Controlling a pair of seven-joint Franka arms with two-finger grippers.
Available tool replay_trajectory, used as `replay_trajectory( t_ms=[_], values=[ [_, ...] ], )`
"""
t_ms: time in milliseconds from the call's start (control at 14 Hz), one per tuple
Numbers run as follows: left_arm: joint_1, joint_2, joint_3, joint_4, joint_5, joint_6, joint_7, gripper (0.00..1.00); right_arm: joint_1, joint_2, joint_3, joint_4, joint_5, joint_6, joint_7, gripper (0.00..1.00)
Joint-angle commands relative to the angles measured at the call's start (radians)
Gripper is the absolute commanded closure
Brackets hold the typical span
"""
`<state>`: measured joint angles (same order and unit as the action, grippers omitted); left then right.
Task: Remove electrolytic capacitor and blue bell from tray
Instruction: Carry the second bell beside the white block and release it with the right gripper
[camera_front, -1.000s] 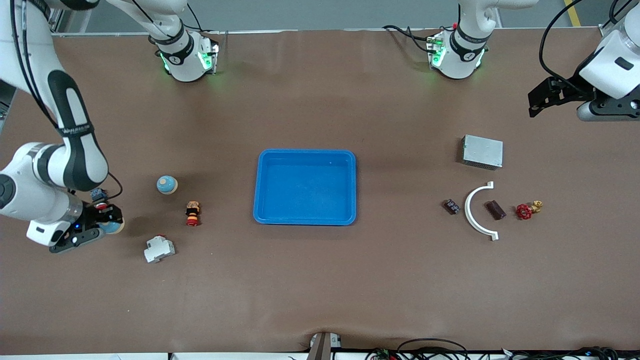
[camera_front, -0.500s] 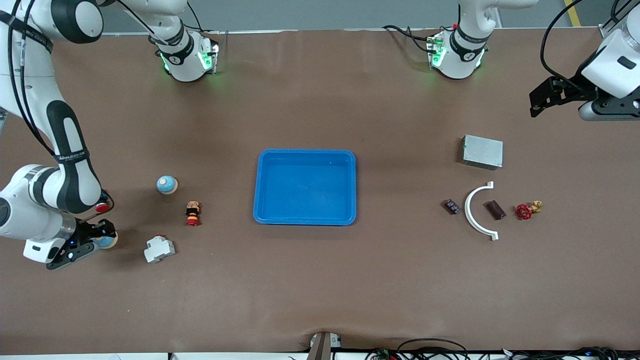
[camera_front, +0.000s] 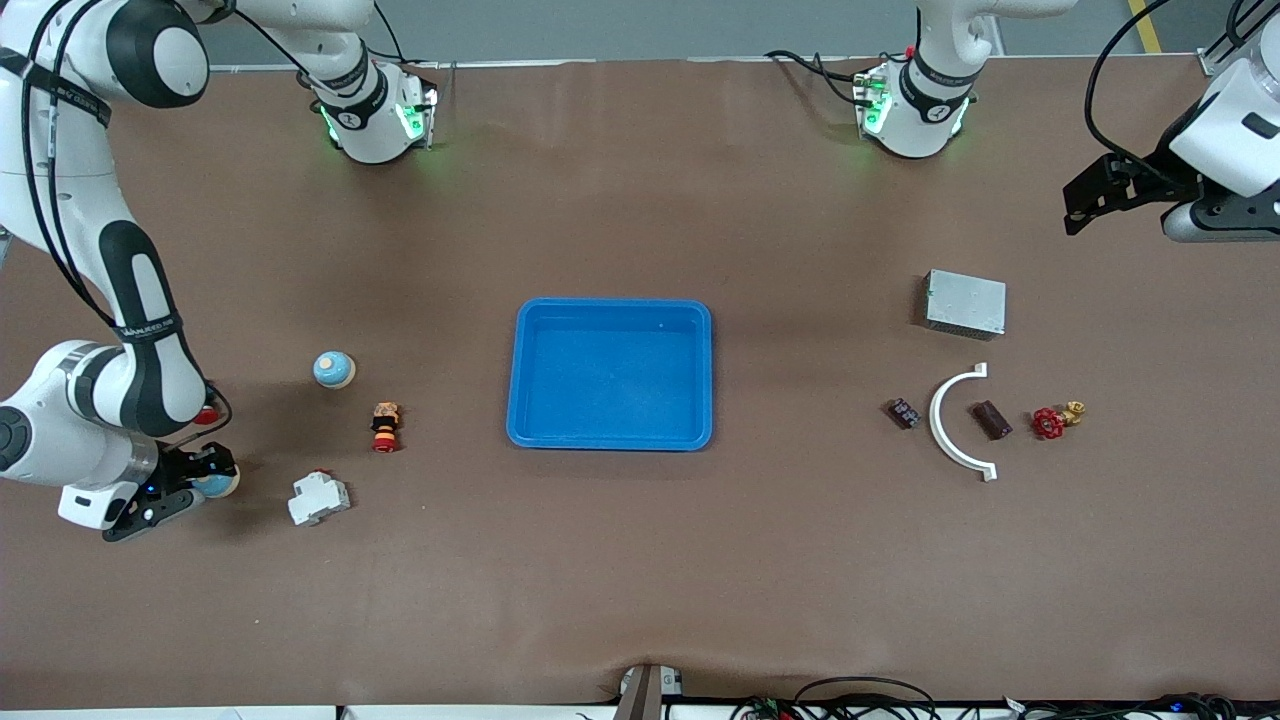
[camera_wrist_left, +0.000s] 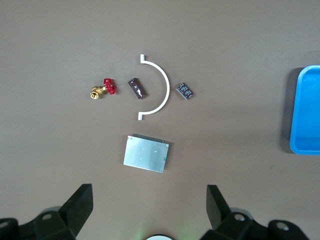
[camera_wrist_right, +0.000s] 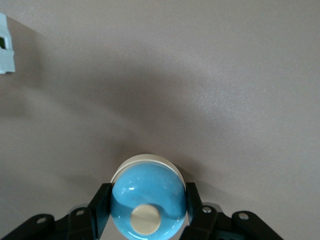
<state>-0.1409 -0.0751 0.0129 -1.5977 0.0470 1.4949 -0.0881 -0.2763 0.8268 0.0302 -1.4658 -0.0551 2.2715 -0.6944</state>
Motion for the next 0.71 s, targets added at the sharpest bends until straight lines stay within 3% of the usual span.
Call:
replay_trajectory(
  t_ms=[0,71,143,214,500,643],
  values=[
    [0.001,-0.006,0.006,-0.001,-0.018,0.002,0.004,0.0,-0.033,0.038,0.022,0.032,0.015,0.028,-0.025,1.0],
    [0.0,-0.008,0.006,-0.001,-0.018,0.002,0.004,0.0,-0.043,0.043,0.023,0.03,0.015,0.04,-0.027,1.0],
    [0.0,-0.008,0.006,-0.001,-0.018,0.002,0.004,0.0,-0.043,0.046,0.025,0.03,0.017,0.043,-0.028,0.71],
    [0.0,-0.008,0.006,-0.001,-0.018,0.001,0.004,0.0,-0.043,0.046,0.025,0.03,0.027,0.043,-0.03,0.01],
    [0.0,-0.009,0.006,-0.001,-0.018,0.002,0.004,0.0,-0.04,0.02,0.033,0.032,0.035,0.01,-0.019,0.0],
    [0.001,-0.008,0.006,0.002,-0.018,0.002,0.004,0.0,-0.038,-0.018,0.037,0.042,0.053,-0.07,-0.005,0.0]
  ],
)
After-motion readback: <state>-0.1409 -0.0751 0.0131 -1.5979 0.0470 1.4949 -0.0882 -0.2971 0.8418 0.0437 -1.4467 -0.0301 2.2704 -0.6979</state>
